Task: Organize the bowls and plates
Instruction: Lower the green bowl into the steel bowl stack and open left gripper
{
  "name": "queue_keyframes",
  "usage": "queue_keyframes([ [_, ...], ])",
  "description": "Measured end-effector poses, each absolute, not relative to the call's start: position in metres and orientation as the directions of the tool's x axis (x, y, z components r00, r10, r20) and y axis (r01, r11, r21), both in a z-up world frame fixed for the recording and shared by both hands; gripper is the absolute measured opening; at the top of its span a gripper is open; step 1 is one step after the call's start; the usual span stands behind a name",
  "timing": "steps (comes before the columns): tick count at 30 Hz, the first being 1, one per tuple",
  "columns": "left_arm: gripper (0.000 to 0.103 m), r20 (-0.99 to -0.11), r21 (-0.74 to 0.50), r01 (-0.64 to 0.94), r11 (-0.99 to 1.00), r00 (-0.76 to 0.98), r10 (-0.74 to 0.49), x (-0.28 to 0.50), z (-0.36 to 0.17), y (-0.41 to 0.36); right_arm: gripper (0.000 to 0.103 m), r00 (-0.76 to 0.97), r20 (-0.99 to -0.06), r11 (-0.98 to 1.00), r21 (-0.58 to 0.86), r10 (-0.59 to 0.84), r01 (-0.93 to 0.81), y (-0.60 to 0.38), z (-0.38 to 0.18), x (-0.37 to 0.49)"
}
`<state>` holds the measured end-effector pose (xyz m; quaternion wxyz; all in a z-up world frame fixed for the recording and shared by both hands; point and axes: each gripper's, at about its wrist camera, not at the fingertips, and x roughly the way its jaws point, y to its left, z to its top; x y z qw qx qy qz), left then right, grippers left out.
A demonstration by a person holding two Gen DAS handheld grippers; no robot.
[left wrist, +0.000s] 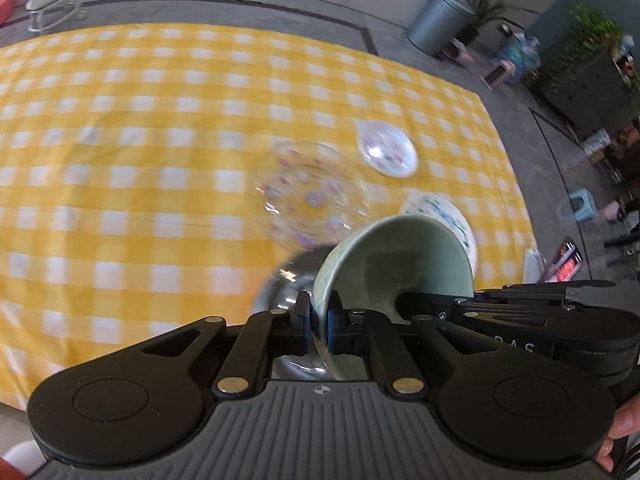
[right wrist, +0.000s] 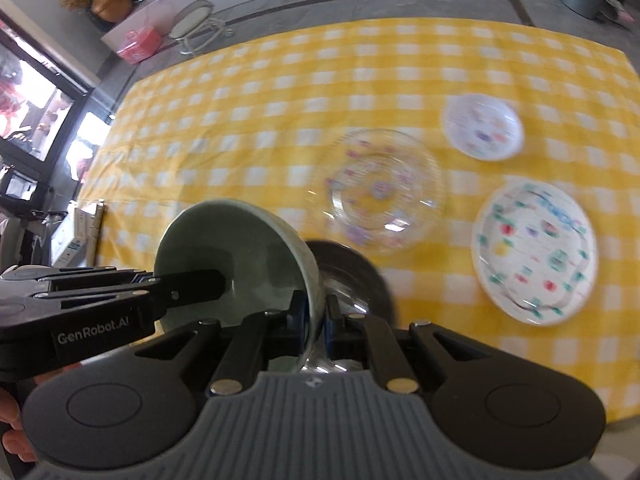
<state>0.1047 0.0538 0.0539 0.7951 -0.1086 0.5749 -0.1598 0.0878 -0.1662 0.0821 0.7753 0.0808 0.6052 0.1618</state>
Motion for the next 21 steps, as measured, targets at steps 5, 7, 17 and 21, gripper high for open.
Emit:
queue_keyframes([
  [5, 0.008, -0.892, -0.360, 0.131, 0.924, 0.243, -0.381, 0.102, 0.037, 0.032, 0.007, 0.190, -0.916, 0.935, 0.341, 0.354, -0.100, -0.194, 0.069, 0.082],
  [7, 0.007, -0.899, -0.353, 0.121, 0.928, 0.232, -0.372, 0.101, 0.032, 0.034, 0.007, 0.178, -0.913, 0.930, 0.356, 0.367, -0.091, -0.196, 0.061, 0.082],
  [17, 0.007, -0.935, -0.283, 0.080, 0.956, 0.202, -0.293, 0.104, 0.014, 0.051, 0.007, 0.107, -0.918, 0.919, 0.363, 0.381, -0.155, -0.165, 0.031, 0.088],
  [21, 0.007, -0.942, -0.265, 0.086, 0.960, 0.187, -0.277, 0.106, 0.007, 0.049, 0.008, 0.083, -0.927, 0.924, 0.351, 0.366, -0.153, -0.160, 0.019, 0.094],
])
